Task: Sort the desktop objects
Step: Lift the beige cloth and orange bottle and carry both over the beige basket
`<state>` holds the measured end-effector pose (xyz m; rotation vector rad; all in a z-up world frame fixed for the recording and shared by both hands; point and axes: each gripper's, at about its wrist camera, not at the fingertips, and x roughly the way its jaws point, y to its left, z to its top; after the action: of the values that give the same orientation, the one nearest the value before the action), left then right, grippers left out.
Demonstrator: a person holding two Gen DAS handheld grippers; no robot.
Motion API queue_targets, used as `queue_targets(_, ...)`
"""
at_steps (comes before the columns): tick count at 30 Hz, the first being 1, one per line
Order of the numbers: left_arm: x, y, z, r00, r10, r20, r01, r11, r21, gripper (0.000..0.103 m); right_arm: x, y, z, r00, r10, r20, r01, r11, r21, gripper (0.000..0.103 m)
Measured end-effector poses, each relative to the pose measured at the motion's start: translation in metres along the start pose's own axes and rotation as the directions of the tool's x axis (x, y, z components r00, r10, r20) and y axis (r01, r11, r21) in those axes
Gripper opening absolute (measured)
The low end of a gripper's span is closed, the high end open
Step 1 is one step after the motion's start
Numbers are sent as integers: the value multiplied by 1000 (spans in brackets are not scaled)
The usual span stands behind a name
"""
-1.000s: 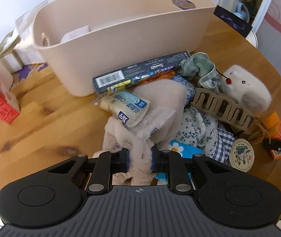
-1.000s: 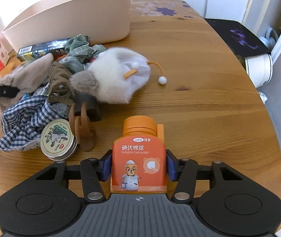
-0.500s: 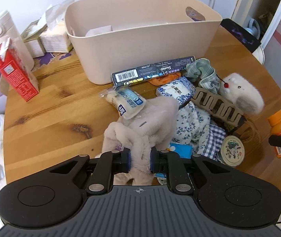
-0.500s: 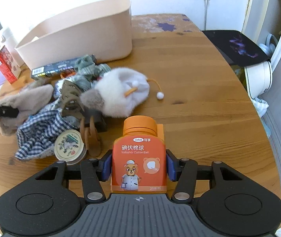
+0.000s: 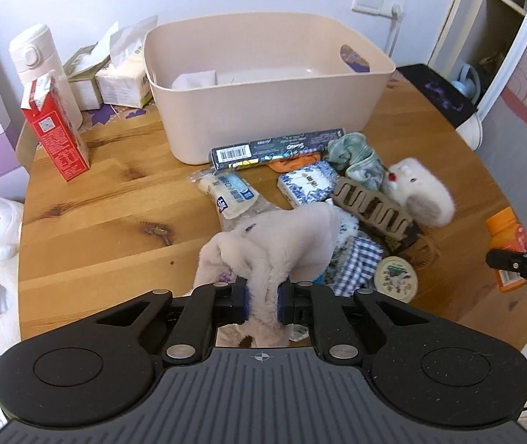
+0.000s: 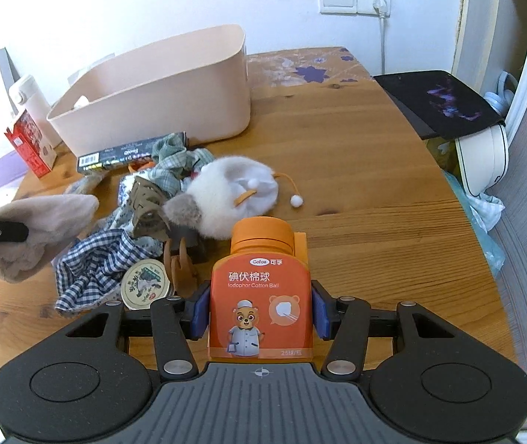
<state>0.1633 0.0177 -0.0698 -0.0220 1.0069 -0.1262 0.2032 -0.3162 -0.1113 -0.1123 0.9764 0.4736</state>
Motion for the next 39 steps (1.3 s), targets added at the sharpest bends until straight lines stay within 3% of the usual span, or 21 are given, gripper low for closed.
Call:
queue_targets(12, -43, 5, 4, 996, 19, 90, -15, 999, -44, 12, -29, -3, 18, 996, 26, 84, -26, 1000, -3, 50)
queue_targets(26, -73, 17, 68, 969, 14, 245, 4, 997, -73, 12, -48, 13, 77, 975, 42, 219, -36, 999, -32, 50)
queue_targets(39, -74, 39, 117, 949, 32, 315, -13, 998, -63, 12, -39, 27, 134, 962, 14, 272, 10, 996, -87, 50)
